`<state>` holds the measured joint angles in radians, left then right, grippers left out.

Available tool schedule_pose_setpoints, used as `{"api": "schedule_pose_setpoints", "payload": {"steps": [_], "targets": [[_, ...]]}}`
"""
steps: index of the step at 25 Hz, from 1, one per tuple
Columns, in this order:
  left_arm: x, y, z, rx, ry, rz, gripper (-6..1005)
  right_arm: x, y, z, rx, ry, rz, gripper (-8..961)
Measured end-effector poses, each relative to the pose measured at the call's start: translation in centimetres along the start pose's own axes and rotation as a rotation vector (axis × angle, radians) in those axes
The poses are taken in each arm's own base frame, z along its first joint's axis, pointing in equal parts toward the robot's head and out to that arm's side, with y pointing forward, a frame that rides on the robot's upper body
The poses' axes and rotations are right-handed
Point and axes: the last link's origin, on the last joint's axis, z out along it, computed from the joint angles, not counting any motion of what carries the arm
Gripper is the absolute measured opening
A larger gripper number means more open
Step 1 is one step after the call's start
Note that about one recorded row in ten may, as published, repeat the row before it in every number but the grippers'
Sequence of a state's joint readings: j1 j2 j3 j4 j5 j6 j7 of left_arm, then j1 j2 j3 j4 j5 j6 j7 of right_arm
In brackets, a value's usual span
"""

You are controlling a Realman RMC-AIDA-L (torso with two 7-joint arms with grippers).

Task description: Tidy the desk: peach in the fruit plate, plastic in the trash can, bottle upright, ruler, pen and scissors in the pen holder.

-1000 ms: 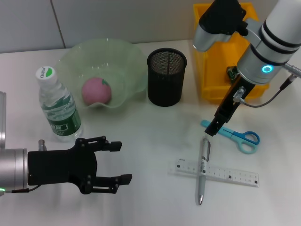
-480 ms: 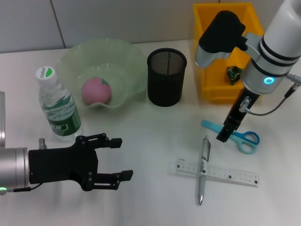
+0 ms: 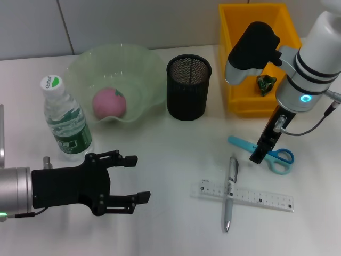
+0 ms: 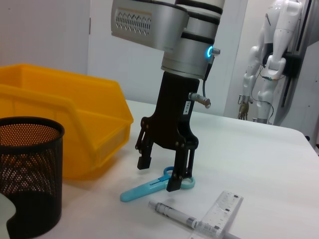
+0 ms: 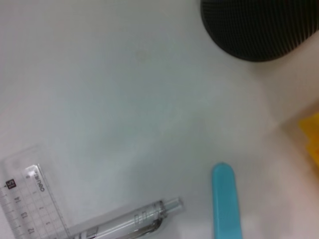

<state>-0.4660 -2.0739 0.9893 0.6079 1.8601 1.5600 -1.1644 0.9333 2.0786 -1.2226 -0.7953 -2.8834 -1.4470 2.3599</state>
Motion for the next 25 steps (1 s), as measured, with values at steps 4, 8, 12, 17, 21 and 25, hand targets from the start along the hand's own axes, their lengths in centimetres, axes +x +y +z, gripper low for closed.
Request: {"api": "schedule_pose_setpoints", "payload": {"steps": [4,8,12,17,21,25], "targets": [[-0.02,-0.01,-0.04,0.002,0.002,-0.005,846,-0.01,-0.09,0.21,0.005,-0.005,0.002,798],[-0.04,0.01,-0.04,0.002,0.001,-0.008,846,0.02,-0.02,0.35,0.003,-0.001,0.003,730],[-0.04,-0.02,-0.1,0.003,0.001,-0.012,846,-0.01,0.04,0.41,0.006,0.002,0.001,609],[-0.02,-0.04,-0.11,0.003,0.001,-0.012,846,-0.01,0.04,0.44,0.006,0.003,0.002,489],[0.0,-0.07,-0.11,0.004,0.001,-0.012,845,0.12,0.1,0.64,0.001,0.008,0.004,459],[0.05,-0.12,-0.12,0.005,0.001,-0.011,845,0.15,0.12,0.69,-0.001,0.009,0.005,440]]}}
